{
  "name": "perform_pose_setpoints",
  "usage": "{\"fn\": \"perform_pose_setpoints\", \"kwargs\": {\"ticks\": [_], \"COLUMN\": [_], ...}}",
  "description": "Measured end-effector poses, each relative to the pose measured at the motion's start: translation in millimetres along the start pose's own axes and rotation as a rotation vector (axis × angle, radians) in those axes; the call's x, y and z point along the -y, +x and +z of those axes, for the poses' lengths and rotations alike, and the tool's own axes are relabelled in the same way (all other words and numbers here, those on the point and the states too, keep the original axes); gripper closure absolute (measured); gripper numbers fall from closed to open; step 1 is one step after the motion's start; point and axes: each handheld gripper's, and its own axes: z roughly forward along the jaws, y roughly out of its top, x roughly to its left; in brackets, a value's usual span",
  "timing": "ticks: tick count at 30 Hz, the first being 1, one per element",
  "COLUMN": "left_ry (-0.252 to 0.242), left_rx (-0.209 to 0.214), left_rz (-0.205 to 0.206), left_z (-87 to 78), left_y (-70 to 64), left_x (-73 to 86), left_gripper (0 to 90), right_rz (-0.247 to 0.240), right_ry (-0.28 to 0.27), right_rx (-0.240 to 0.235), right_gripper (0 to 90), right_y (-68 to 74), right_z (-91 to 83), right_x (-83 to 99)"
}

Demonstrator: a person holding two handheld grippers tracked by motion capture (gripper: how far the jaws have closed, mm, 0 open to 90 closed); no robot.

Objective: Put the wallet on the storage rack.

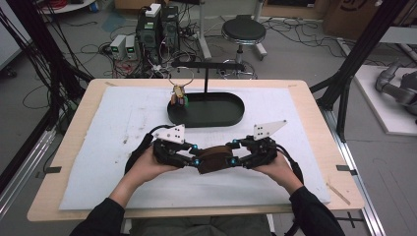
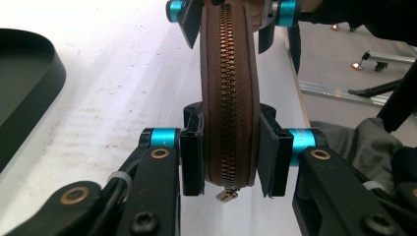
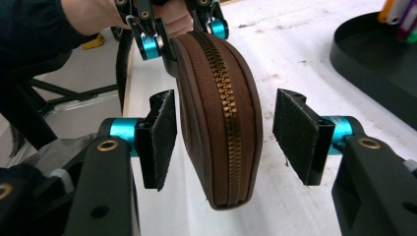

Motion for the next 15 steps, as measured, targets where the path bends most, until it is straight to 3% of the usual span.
{"fn": "perform_pose_setpoints", "kwargs": {"ticks": [2,6,10,15], "left_ry": [0.001,0.003,-0.017,-0.079], "left_rx": [0.003,0.011,0.013,-0.034], "left_rz": [0.003,0.011,0.001,-0.049], "left_z": [0.8,1.3,0.3,-8.3], "left_y": [-0.2,-0.4,0.1,3.7], "left_x": [0.1,0.3,0.4,0.7], "left_gripper": [67.4,67.3,65.1,50.7], "right_rz": [-0.006,-0.024,-0.044,-0.067], "right_ry": [0.011,0.024,0.013,0.015], "right_rx": [-0.008,-0.02,-0.031,-0.003], "right_gripper": [45.5,59.5,64.4,67.0], "right_y": [0.6,1.9,1.5,3.2], "right_z": [2.1,3.6,1.6,1.7], "right_x": [0.2,0.1,-0.3,-0.4]}}
